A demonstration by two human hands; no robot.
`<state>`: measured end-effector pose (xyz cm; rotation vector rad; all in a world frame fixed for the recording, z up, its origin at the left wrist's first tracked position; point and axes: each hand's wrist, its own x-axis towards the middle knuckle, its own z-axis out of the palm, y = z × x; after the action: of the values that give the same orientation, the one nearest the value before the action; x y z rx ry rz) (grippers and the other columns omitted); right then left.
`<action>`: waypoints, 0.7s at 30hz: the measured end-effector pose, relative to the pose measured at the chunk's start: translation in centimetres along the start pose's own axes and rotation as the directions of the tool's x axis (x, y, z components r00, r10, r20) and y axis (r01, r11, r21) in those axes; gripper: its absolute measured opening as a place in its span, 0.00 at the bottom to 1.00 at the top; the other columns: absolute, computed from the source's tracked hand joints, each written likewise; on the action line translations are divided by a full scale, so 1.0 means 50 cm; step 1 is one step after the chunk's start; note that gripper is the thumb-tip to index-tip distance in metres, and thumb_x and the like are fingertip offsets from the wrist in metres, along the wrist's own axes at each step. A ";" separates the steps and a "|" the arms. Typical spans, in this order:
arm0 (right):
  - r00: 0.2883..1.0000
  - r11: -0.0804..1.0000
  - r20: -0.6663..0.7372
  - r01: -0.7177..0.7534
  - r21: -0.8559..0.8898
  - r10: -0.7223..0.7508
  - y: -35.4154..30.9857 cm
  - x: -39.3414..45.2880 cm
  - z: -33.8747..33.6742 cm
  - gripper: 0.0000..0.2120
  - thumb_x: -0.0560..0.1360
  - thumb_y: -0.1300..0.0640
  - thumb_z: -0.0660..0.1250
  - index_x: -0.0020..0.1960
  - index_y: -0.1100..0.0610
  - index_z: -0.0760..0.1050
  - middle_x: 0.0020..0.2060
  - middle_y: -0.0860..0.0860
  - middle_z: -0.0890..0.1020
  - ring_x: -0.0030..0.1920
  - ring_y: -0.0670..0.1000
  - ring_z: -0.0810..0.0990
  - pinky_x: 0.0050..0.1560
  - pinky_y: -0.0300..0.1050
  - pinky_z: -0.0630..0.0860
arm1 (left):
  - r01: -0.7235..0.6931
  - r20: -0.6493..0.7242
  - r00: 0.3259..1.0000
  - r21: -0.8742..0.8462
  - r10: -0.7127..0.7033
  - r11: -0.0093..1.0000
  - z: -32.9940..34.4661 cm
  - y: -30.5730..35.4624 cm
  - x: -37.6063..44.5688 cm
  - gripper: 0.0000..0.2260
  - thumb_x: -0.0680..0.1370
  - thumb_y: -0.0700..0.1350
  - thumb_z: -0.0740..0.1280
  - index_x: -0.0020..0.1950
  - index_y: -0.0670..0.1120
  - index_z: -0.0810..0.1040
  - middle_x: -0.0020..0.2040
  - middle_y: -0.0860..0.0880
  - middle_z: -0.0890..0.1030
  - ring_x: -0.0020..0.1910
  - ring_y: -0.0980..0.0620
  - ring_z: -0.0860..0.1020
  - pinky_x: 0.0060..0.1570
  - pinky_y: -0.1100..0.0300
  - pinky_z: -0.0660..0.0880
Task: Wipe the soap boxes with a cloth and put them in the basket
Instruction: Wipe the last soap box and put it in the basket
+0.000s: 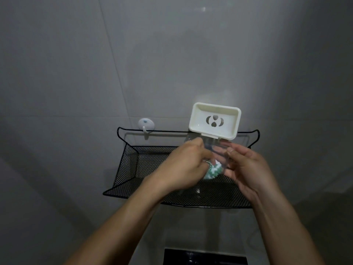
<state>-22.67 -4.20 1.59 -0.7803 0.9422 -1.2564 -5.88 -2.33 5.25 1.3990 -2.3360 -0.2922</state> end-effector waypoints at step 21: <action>0.997 0.984 -0.053 0.070 0.164 -0.062 -0.034 -0.022 -0.015 0.13 0.82 0.66 0.58 0.63 0.68 0.73 0.54 0.65 0.84 0.54 0.62 0.85 0.52 0.58 0.82 | 0.373 -0.155 0.915 -0.032 -0.373 0.927 0.008 -0.129 -0.037 0.07 0.77 0.48 0.70 0.54 0.55 0.84 0.56 0.53 0.78 0.58 0.53 0.74 0.61 0.54 0.70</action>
<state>-24.11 -3.36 2.94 -0.6571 0.8433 -1.3978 -0.17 -3.81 2.03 1.7958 -1.9308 -0.2776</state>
